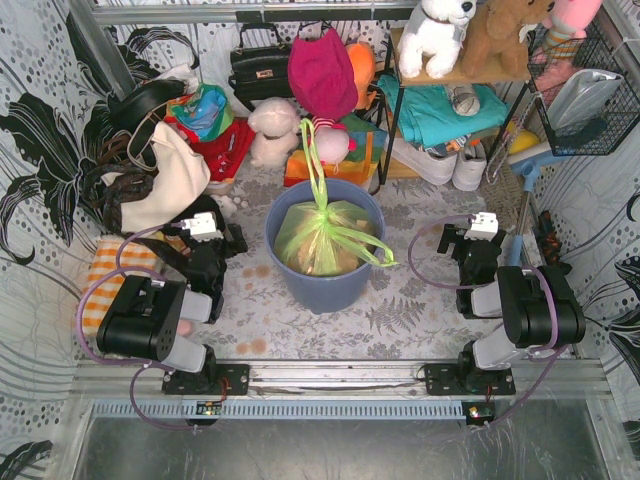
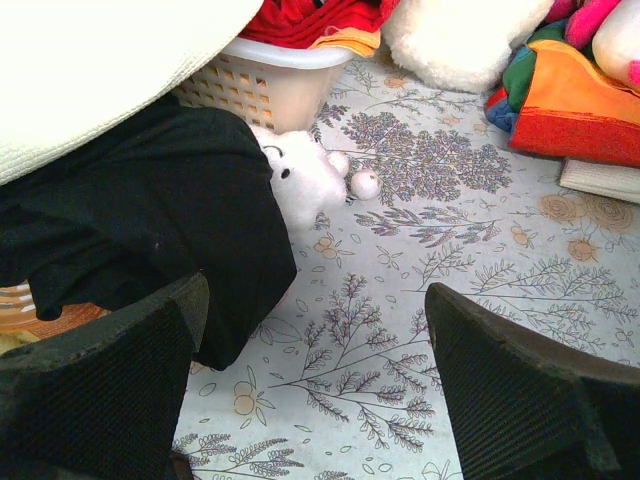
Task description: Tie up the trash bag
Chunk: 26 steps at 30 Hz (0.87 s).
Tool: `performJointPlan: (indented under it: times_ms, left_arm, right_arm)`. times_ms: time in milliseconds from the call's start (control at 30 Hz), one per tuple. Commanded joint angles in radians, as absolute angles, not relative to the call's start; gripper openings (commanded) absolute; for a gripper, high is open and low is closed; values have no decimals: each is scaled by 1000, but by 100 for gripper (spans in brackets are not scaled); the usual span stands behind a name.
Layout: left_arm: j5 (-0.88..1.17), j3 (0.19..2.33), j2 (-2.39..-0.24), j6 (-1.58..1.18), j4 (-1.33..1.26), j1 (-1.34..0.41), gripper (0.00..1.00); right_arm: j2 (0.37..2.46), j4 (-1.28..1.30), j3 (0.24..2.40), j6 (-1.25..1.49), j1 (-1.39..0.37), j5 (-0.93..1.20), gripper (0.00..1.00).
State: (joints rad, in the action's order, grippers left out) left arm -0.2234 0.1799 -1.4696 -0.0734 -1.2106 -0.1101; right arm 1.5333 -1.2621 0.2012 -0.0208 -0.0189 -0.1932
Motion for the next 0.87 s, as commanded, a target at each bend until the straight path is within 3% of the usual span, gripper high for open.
performJointPlan:
  times_ms: [0, 833]
  left_arm:
    - [-219, 195, -1469, -75, -1244, -103, 98]
    - [-216, 197, -1467, -76, -1238, -102, 98]
  right_arm:
    - [1536, -1310, 190, -32, -16, -179, 97]
    - [1537, -1311, 191, -31, -15, -177, 97]
